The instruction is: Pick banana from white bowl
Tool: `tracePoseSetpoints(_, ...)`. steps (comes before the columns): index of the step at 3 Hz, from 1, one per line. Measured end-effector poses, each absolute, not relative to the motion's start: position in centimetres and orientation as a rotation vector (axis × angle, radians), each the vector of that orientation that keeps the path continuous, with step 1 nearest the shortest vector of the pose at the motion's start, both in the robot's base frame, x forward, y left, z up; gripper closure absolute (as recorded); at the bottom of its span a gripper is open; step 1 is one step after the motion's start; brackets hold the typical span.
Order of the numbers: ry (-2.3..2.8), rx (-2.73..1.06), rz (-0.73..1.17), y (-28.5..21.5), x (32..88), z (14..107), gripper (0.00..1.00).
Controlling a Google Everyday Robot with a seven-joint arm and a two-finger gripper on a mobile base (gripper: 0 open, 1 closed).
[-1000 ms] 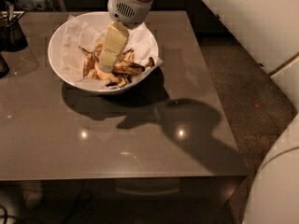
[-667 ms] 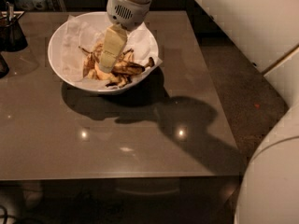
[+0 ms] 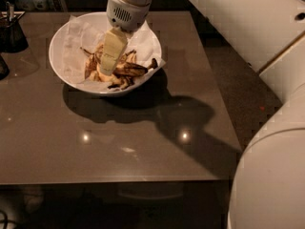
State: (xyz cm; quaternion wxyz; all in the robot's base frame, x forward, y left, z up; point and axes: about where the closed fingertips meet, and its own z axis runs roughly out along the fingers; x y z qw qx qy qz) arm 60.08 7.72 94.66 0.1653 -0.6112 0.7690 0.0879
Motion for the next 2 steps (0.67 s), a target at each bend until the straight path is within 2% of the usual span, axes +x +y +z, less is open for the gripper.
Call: tracePoseSetpoints(2, 2.235, -1.717, 0.237, 7.63, 60.29, 94.03, 0.20)
